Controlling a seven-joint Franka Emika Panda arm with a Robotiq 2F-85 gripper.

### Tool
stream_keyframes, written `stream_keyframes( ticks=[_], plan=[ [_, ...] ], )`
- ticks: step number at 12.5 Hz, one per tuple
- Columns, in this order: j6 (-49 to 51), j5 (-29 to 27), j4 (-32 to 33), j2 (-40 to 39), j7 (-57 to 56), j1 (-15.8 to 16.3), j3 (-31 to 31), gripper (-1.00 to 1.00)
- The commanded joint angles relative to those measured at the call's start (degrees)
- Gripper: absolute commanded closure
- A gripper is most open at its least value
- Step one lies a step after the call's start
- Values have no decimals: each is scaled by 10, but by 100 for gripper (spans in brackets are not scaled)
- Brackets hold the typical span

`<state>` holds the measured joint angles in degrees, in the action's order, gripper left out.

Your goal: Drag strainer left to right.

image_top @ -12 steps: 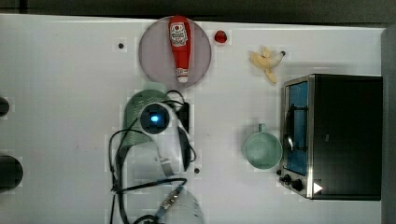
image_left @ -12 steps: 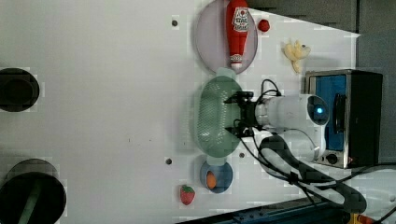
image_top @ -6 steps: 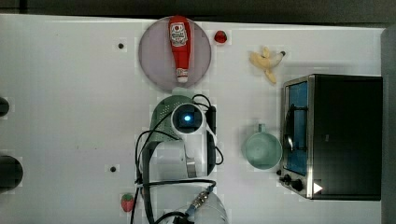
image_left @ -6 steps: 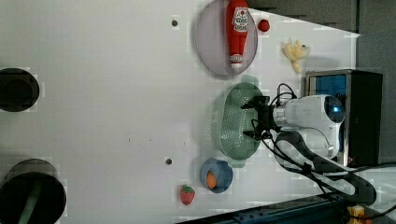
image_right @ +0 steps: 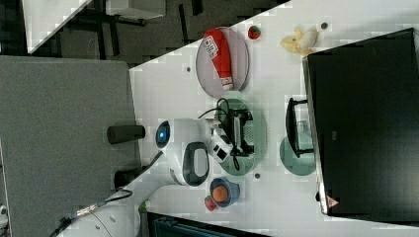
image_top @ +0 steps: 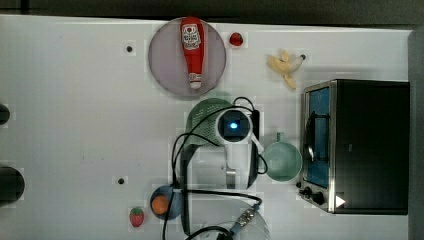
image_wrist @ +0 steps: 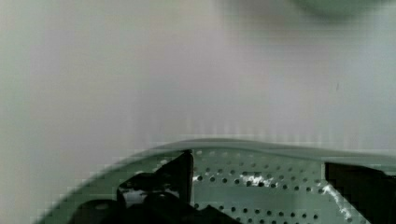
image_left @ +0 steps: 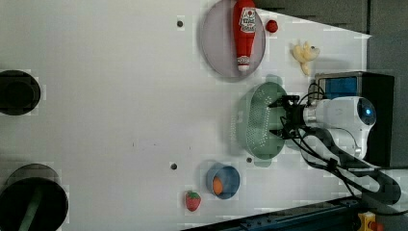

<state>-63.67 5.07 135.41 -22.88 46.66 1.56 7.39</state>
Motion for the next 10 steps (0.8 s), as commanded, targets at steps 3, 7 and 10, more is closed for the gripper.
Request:
stream_keyframes(
  ticks=[3,7,10],
  plan=[
    [0,1,3,25,-121,-6,9,-100],
    [38,-1,-2,99,-358,-7,-10,-100],
    [145,-2,-30,186,-417,-6,-17,-100]
  ],
)
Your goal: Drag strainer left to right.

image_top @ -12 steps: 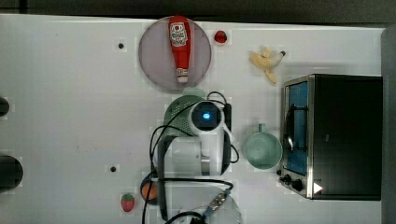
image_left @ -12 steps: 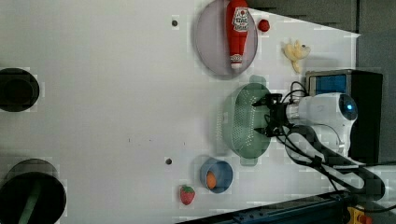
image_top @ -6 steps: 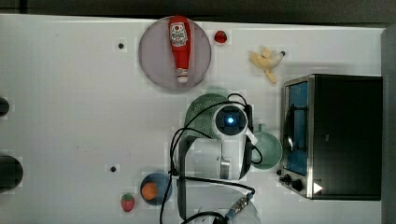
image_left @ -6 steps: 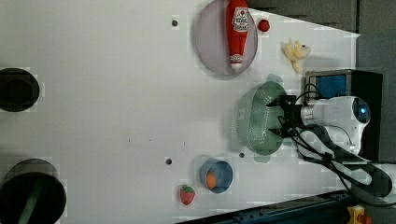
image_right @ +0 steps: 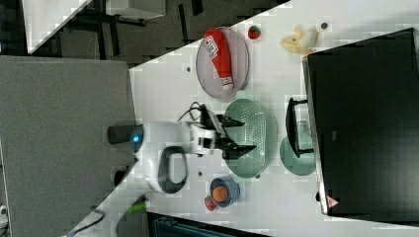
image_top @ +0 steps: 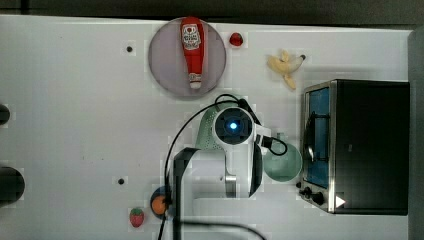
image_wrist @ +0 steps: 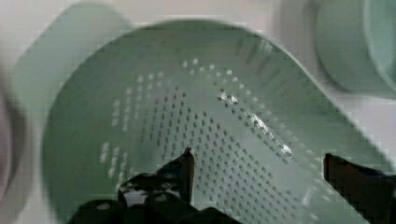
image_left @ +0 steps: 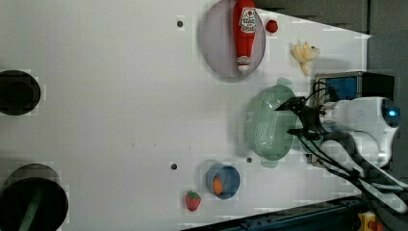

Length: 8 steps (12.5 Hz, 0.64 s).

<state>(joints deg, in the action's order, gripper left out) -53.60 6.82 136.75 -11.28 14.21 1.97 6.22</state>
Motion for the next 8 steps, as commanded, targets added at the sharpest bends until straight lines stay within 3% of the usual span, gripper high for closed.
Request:
stream_keyframes(
  ticks=[1,8],
  plan=[
    [101,-20,-60,98,-93,-10,-11,-100],
    [464,-49,-219,243,-97,-9,-27,-100]
  ],
)
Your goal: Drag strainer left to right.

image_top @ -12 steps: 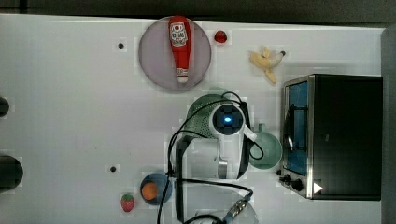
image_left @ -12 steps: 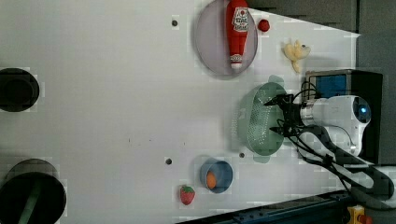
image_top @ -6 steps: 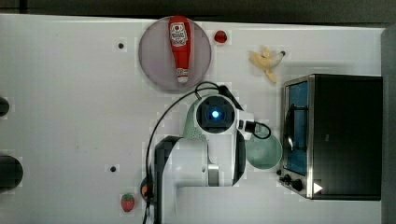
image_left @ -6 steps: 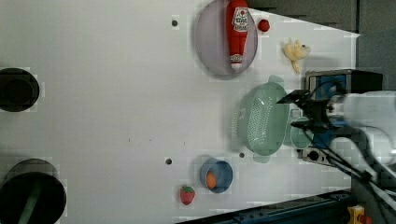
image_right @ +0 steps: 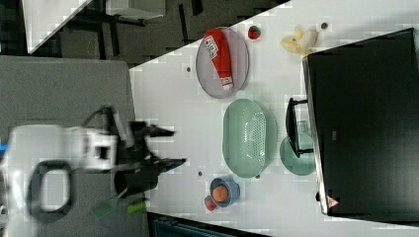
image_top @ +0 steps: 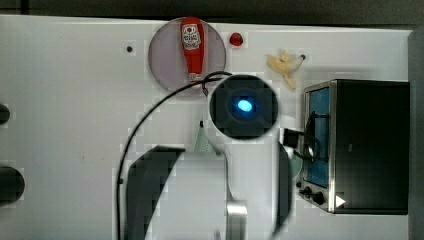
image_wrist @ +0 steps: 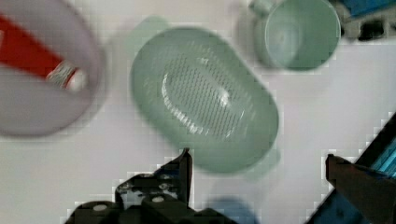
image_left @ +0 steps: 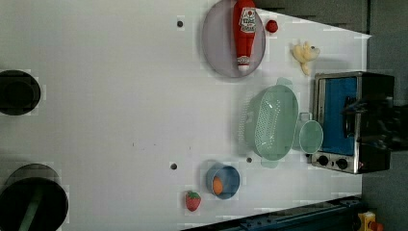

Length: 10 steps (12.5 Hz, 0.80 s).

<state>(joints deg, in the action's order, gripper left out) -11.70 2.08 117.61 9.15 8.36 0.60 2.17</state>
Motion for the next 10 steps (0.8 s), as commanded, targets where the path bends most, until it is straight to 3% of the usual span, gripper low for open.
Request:
stream_keyframes(
  ticks=[1,10],
  plan=[
    [63,-7,-36,54,-44,5,13,-100],
    [93,-7,-36,93,-89,6,14,-100]
  ],
)
